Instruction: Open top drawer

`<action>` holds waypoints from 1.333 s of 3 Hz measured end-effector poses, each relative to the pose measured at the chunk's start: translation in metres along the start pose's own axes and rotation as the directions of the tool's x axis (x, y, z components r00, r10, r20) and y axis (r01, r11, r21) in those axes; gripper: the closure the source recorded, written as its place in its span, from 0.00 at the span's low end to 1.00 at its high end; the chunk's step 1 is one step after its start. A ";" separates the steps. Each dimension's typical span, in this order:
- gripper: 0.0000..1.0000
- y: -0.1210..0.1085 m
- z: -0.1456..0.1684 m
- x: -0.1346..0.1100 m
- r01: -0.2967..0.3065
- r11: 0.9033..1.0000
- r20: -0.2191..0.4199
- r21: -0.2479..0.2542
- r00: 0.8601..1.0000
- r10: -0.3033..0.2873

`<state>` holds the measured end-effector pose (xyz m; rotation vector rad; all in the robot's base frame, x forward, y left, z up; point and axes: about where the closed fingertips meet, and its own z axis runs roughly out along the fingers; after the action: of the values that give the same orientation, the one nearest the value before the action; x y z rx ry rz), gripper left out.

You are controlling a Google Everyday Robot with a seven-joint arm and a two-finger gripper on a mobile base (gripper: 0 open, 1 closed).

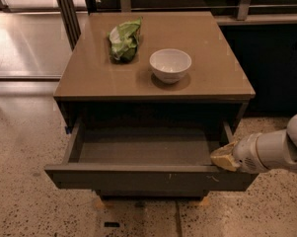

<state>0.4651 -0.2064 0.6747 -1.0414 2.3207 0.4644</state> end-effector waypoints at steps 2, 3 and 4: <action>1.00 0.022 -0.027 0.013 -0.001 0.998 0.074 0.062 0.997 -0.003; 1.00 0.023 -0.063 -0.004 0.049 0.979 0.171 0.196 0.982 -0.083; 0.83 0.022 -0.071 -0.012 0.076 0.972 0.191 0.223 0.974 -0.120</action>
Offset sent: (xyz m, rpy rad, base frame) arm -0.0717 -0.0167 0.0395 0.0390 -0.2292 -0.1030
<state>0.4302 -0.2216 0.7398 -0.9523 2.0750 0.2604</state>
